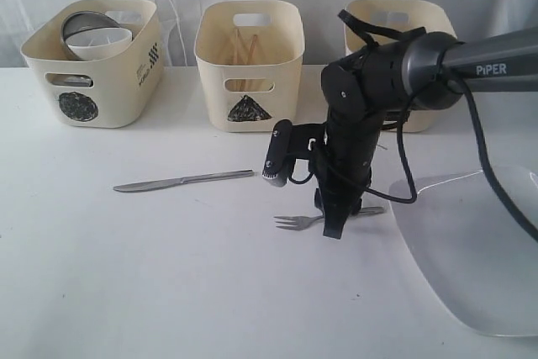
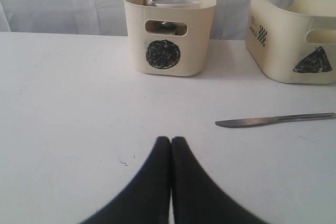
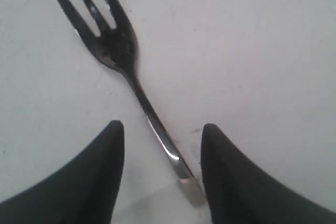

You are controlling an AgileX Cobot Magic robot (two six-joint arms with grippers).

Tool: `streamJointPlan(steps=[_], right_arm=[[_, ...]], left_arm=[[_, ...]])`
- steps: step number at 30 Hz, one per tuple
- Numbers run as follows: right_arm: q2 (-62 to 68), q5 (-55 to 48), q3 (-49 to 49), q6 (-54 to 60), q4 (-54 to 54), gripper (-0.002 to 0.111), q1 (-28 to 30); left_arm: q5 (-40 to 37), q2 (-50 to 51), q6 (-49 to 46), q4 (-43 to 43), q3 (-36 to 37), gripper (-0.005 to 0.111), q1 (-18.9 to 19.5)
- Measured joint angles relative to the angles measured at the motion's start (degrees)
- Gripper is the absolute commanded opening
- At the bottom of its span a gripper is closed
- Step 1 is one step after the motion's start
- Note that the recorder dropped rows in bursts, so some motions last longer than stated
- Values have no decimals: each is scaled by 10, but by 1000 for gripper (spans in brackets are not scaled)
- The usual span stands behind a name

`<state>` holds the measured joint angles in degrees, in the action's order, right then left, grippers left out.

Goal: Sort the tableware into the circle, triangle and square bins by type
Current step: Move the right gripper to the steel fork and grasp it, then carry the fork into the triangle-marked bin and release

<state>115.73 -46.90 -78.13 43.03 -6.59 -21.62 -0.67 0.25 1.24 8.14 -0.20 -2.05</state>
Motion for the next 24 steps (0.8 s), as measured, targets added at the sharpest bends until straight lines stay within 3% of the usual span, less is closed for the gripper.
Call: streamJointPlan(steps=[14, 16, 20, 24], right_arm=[[28, 5, -1, 9, 4, 42, 0], [29, 1, -2, 9, 5, 32, 0], [30, -16, -4, 2, 32, 0, 0], [30, -34, -5, -25, 88, 0, 3]], left_arm=[[0, 0, 0, 0, 0, 0, 0], [0, 0, 0, 0, 0, 0, 0], [0, 0, 0, 0, 0, 0, 0], [0, 0, 0, 0, 0, 0, 0]])
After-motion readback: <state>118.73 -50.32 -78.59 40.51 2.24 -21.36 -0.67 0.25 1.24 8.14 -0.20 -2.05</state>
